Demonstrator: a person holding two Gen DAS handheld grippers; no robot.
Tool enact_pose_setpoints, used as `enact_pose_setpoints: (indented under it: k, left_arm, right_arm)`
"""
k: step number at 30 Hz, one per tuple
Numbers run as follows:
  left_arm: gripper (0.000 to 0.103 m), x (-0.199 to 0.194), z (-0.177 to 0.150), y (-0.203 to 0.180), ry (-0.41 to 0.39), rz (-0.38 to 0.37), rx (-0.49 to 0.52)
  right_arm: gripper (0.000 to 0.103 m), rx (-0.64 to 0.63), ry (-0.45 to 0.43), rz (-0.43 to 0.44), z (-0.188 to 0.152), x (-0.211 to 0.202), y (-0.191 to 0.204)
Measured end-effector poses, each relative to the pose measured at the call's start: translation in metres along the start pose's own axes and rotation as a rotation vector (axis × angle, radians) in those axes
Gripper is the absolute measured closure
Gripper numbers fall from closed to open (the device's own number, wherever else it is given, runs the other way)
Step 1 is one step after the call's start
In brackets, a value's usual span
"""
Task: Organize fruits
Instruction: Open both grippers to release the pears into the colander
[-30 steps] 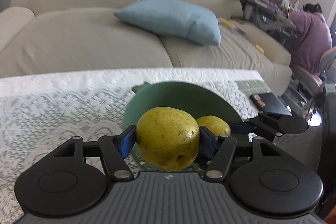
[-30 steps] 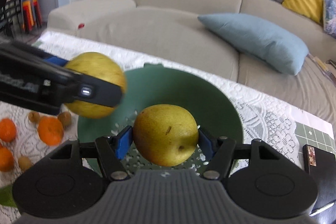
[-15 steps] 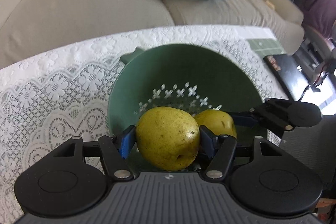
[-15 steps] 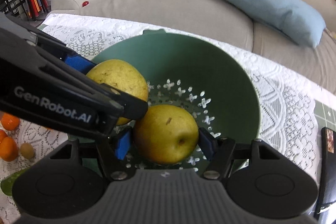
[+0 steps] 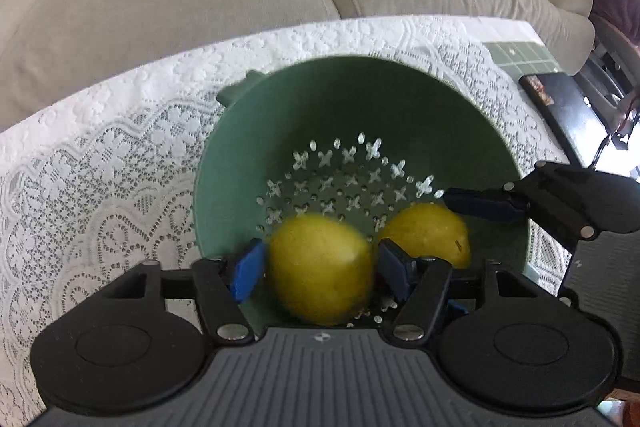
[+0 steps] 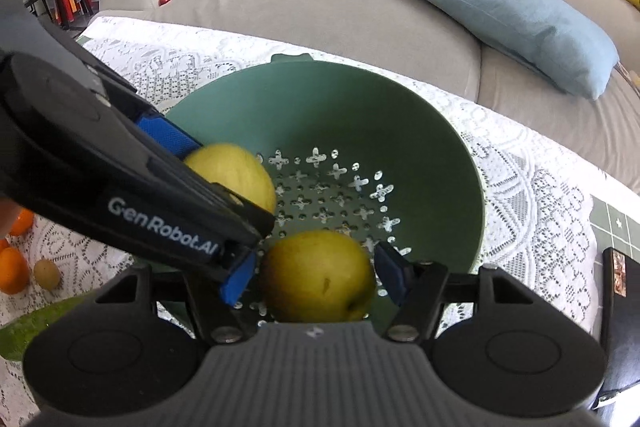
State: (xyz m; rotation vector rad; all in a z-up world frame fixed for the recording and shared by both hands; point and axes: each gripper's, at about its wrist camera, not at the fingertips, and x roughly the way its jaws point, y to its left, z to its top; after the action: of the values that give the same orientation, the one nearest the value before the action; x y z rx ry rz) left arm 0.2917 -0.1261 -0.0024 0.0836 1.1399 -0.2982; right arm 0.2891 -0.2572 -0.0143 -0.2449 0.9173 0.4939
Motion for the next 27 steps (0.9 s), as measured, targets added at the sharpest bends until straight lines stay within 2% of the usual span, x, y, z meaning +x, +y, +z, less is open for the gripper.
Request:
enact_pose_setpoints:
  k: [1, 3, 6, 11, 17, 27]
  left_arm:
    - [0.026, -0.002, 0.001, 0.001, -0.004, -0.012, -0.008]
    - [0.026, -0.008, 0.004, 0.004, -0.016, -0.039, -0.023]
    - [0.026, -0.017, 0.003, 0.004, -0.039, -0.036, -0.019]
    - [0.026, -0.036, -0.009, 0.006, -0.098, -0.055, -0.031]
    - [0.026, -0.076, -0.035, 0.014, -0.221, 0.005, -0.047]
    - [0.026, -0.136, -0.086, 0.048, -0.359, 0.075, -0.124]
  right_arm:
    - [0.032, 0.008, -0.005, 0.004, 0.0, -0.001, -0.001]
    - [0.032, 0.015, -0.011, 0.019, -0.001, -0.004, -0.002]
    - [0.032, 0.02, -0.026, 0.006, -0.002, -0.01, -0.001]
    - [0.032, 0.053, -0.093, 0.001, -0.004, -0.025, -0.002]
    - [0.032, 0.083, -0.209, 0.023, -0.008, -0.047, 0.009]
    - [0.032, 0.118, -0.335, 0.152, -0.01, -0.082, 0.042]
